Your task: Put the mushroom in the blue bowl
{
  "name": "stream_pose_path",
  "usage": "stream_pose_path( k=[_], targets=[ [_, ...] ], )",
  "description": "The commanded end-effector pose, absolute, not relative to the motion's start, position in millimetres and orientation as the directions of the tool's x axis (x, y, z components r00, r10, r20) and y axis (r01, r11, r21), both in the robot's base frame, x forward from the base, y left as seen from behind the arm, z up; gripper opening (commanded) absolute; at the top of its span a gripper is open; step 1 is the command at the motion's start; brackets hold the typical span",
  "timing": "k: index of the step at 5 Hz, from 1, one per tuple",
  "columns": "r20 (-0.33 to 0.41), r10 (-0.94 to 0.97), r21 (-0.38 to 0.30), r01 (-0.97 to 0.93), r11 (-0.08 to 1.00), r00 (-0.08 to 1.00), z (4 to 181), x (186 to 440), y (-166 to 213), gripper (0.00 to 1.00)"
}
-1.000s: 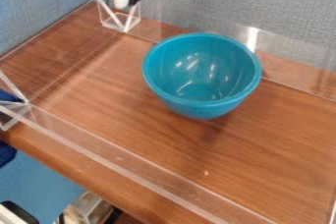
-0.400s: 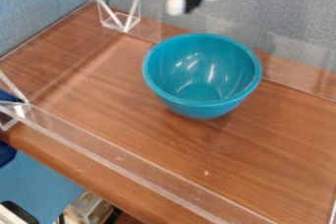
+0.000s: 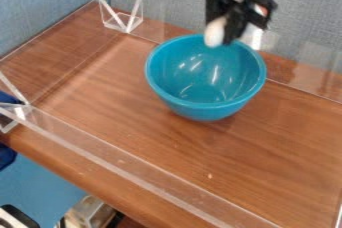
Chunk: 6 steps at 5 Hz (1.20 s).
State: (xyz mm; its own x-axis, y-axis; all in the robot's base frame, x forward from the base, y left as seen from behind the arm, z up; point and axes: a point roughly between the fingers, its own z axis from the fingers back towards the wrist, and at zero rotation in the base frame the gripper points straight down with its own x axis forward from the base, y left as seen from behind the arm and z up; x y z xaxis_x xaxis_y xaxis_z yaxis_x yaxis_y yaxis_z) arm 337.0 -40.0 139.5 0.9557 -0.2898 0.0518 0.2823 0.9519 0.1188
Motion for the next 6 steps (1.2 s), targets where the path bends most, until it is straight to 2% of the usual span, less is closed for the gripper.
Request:
stream_pose_path(
  k=[1, 4, 6],
  targets=[
    [0.091, -0.303, 0.112, 0.293, 0.950, 0.949, 146.4, 329, -40, 0.00],
    [0.005, -0.292, 0.065, 0.291, 0.955, 0.956, 96.2, 327, -26, 0.00],
    [-0.027, -0.299, 0.039, 0.300, 0.953, 0.954, 65.0, 338, -22, 0.00]
  ],
)
